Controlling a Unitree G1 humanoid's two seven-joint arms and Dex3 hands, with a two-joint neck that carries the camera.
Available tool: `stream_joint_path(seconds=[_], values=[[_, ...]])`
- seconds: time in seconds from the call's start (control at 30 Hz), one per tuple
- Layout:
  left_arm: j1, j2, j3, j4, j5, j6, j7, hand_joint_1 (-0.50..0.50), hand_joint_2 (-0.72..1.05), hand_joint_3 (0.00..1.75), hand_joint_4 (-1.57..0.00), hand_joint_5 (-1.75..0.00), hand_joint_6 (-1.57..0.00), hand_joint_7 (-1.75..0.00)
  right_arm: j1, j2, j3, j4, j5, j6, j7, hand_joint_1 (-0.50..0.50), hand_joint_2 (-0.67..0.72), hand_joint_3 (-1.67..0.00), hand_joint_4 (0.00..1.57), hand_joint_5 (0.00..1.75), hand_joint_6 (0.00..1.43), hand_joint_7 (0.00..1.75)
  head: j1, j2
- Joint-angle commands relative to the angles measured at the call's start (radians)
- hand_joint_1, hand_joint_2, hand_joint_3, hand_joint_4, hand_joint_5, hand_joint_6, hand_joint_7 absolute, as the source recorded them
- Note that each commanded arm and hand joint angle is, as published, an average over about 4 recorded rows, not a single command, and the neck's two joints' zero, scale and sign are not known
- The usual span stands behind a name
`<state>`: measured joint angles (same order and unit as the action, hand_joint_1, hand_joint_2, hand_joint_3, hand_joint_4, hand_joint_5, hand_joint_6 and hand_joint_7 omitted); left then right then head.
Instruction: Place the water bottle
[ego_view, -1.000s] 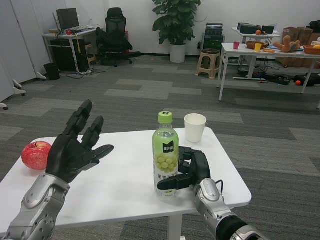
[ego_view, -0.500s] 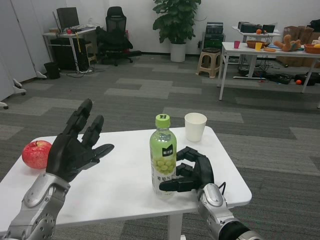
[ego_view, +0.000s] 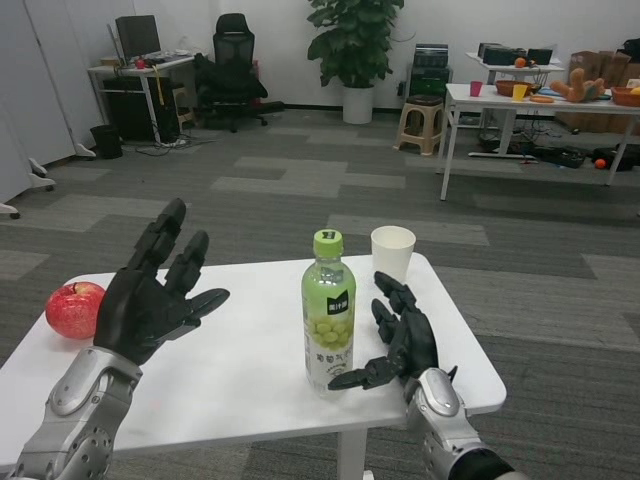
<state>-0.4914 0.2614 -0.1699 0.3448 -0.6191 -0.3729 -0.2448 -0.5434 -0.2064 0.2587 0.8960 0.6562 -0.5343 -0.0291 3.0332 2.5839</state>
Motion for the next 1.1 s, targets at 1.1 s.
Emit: stream_joint_path(seconds=[1.1], values=[[0.0,0.002,0.046,0.008,-0.025,-0.006,-0.007,-0.5,0.69,0.09,0.0,0.0,0.0,0.0,0.467,-0.144,-0.442,-1.024,0.006,0.098,0.038,-0.46,0.34,0.0,0.0,0.0,0.0,0.0,0.015,-0.008]])
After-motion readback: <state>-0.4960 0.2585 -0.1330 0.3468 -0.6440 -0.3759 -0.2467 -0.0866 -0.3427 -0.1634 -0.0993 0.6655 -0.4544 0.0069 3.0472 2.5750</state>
